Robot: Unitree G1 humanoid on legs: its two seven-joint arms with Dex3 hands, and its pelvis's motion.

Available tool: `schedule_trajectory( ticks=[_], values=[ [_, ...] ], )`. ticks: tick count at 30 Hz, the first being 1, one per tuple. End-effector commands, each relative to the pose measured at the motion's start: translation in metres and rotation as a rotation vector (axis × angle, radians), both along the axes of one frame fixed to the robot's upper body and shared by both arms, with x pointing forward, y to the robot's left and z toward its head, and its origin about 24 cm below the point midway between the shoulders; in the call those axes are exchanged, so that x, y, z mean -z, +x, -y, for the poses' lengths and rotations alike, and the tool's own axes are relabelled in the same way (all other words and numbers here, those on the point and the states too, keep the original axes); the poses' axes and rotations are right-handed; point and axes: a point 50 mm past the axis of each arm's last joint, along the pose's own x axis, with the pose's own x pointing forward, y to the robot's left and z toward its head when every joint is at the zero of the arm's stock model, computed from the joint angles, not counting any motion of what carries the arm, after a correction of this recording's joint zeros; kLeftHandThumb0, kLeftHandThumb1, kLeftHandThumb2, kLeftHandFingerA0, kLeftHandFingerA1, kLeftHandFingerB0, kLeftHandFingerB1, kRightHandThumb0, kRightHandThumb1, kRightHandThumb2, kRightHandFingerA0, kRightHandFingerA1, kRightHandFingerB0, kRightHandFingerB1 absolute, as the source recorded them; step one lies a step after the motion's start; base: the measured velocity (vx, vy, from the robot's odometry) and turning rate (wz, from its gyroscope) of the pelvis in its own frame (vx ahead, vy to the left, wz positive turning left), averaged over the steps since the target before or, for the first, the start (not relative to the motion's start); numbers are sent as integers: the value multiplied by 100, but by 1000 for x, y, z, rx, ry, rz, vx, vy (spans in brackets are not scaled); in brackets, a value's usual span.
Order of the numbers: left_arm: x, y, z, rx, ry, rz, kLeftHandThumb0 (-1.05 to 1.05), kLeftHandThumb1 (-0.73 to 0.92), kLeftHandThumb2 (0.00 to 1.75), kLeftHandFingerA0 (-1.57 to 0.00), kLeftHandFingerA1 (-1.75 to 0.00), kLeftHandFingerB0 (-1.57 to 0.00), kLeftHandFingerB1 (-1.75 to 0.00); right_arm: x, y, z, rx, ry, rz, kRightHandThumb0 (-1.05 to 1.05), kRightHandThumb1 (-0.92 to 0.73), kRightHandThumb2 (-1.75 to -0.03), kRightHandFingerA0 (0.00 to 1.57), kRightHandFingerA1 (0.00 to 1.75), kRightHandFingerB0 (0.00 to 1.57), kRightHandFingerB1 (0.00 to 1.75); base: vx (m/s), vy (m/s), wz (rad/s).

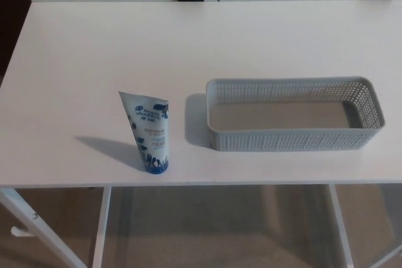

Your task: The robot walks towards a table in front, picks a shampoo with left hand and puts it in a small grey container

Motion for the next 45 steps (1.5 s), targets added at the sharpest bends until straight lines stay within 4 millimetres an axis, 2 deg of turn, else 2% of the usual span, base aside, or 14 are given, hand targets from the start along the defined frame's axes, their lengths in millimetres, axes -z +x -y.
schedule_trajectory(
  ticks=[1, 3, 8, 10, 13, 14, 15, 16, 23, 24, 25, 26, 27, 45],
  values=[
    [3, 25, 25, 119, -32, -137, -48, 41, 71, 0, -21, 0, -4, -1, -6, 6, 36, -1, -9, -26, -72, -61, 66, 43, 50, 37, 0, 0, 0],
    [3, 33, 29, 145, -27, -134, -47, 40, 71, 0, -22, 0, -3, -5, 0, 8, 32, -7, 4, -26, -72, -61, 65, 43, 49, 37, 0, 0, 0],
    [16, 46, 43, 180, 0, -204, -44, 39, 70, 0, -22, 0, -4, -4, -6, 11, 28, -10, 0, -25, -71, -61, 64, 43, 50, 38, 0, 0, 0],
    [22, 50, 48, 195, -5, -236, -37, 39, 69, 0, -23, 0, -4, -5, -6, 11, -1, -15, -9, -27, -72, -61, 63, 42, 49, 37, 0, 0, 0],
    [29, 56, 55, 212, -15, -268, -41, 38, 69, 0, -23, 0, -4, -5, -4, 11, -1, -15, -6, -27, -72, -61, 64, 43, 49, 37, 0, 0, 0],
    [31, 56, 57, 215, -15, -277, -41, 40, 62, 0, -22, 0, -3, -5, -6, 11, 0, -12, -6, -27, -72, -61, 64, 43, 49, 37, 0, 0, 0],
    [34, 56, 60, 218, -20, -289, -54, 28, 66, 0, -22, 0, -4, -5, -6, 11, -2, -11, -7, -27, -72, -61, 64, 42, 49, 37, 0, 0, 0],
    [36, 57, 62, 219, -26, -297, -58, 30, 66, 0, -20, 0, -1, -5, -6, 10, -6, -12, -9, -27, -72, -61, 65, 43, 49, 37, 0, 0, 0],
    [49, 62, 74, 237, -28, -335, -60, 32, 68, 0, -22, 0, -3, -3, -7, 8, 10, -10, -9, -27, -71, -61, 65, 43, 50, 37, 0, 0, 0],
    [49, 62, 75, 237, -30, -337, -59, 31, 68, 0, -22, 0, -4, -3, -7, 8, 8, -12, -10, -27, -71, -61, 65, 43, 50, 37, 0, 0, 0],
    [49, 62, 76, 236, -33, -338, -59, 31, 68, 0, -22, 0, -4, -3, -6, 9, 4, -14, -10, -34, -63, -77, 60, 52, 47, 47, 0, 0, 0],
    [50, 62, 76, 235, -32, -339, -59, 31, 68, 0, -22, 0, -4, -3, -6, 9, 4, -12, -9, -34, -63, -77, 60, 52, 47, 47, 0, 0, 0],
    [50, 62, 76, 238, -35, -340, -63, 33, 68, 0, -20, 0, 0, -3, -7, 9, -2, -12, -12, -26, -71, -61, 65, 43, 50, 37, 0, 0, 0],
    [46, 69, 99, 315, -35, -323, -61, 33, 69, 0, -20, 0, -2, -6, 3, 7, -12, -4, 13, -26, -72, -61, 63, 43, 48, 37, 0, 0, 0]
  ],
)
